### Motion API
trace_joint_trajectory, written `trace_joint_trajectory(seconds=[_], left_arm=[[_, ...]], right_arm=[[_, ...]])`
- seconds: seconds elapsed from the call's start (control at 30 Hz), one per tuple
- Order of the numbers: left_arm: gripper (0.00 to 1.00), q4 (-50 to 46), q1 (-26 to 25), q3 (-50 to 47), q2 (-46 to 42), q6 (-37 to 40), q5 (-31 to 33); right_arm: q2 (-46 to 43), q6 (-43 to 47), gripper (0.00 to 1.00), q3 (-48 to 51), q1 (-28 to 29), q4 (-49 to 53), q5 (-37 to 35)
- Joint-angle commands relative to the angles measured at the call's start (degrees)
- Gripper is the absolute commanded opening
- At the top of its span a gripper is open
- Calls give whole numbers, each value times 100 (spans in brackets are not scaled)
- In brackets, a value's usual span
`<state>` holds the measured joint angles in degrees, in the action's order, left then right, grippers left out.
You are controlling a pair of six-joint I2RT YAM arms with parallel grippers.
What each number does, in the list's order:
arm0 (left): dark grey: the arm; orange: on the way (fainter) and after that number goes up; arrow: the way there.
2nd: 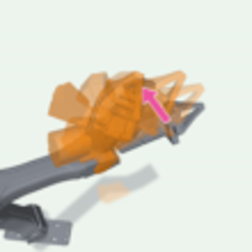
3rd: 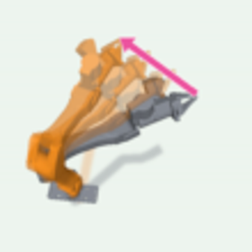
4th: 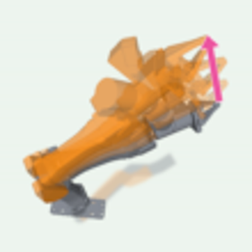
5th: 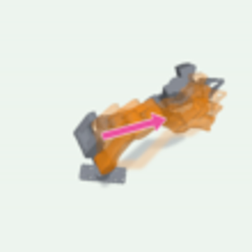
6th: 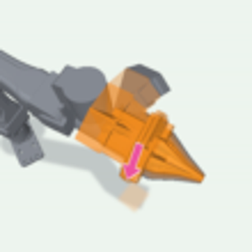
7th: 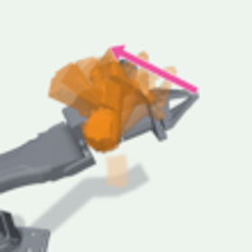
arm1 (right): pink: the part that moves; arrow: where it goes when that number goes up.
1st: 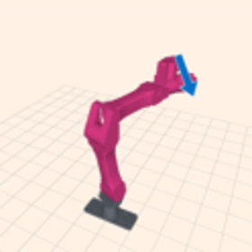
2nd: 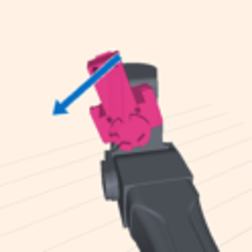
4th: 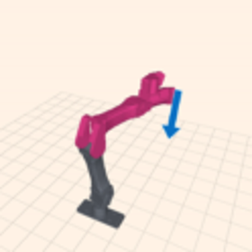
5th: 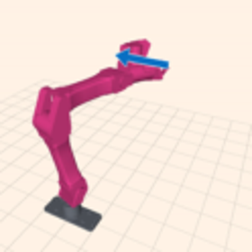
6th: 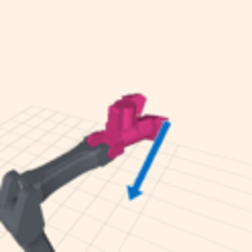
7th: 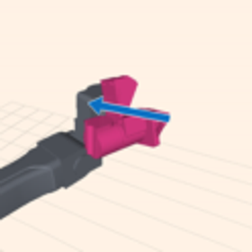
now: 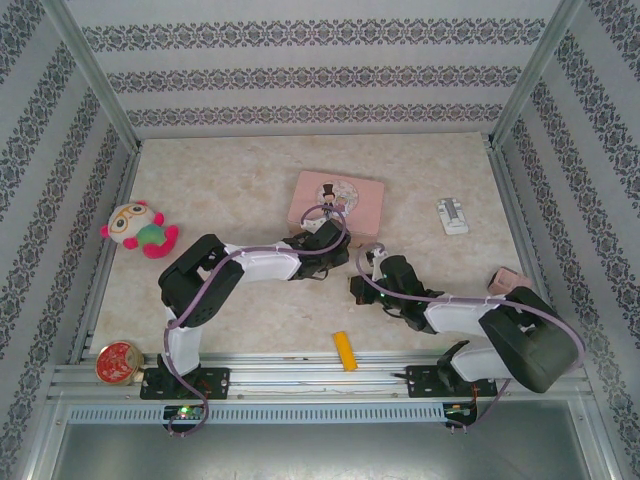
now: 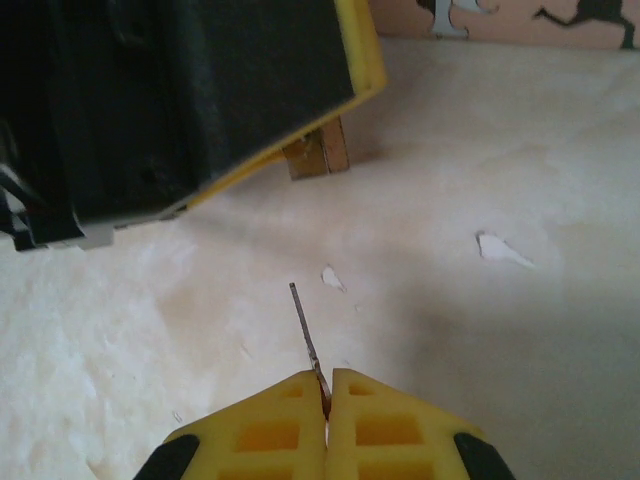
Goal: Unlock the padlock with the key
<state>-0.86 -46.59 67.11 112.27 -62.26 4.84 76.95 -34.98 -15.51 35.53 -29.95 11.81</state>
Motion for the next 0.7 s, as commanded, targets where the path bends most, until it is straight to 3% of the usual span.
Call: trace_joint_trajectory(seconds=[0.0, 0.3, 0.67], left_arm=[[0, 251, 93, 48, -144, -361, -360], [0, 461, 132, 69, -99, -422, -590], [0, 793, 141, -210, -150, -619, -491]], right_arm=[[87, -26, 0, -162, 52, -403, -135], [436, -282, 0, -383, 41, -299, -273], [1005, -796, 0, -664, -124, -392, 111]])
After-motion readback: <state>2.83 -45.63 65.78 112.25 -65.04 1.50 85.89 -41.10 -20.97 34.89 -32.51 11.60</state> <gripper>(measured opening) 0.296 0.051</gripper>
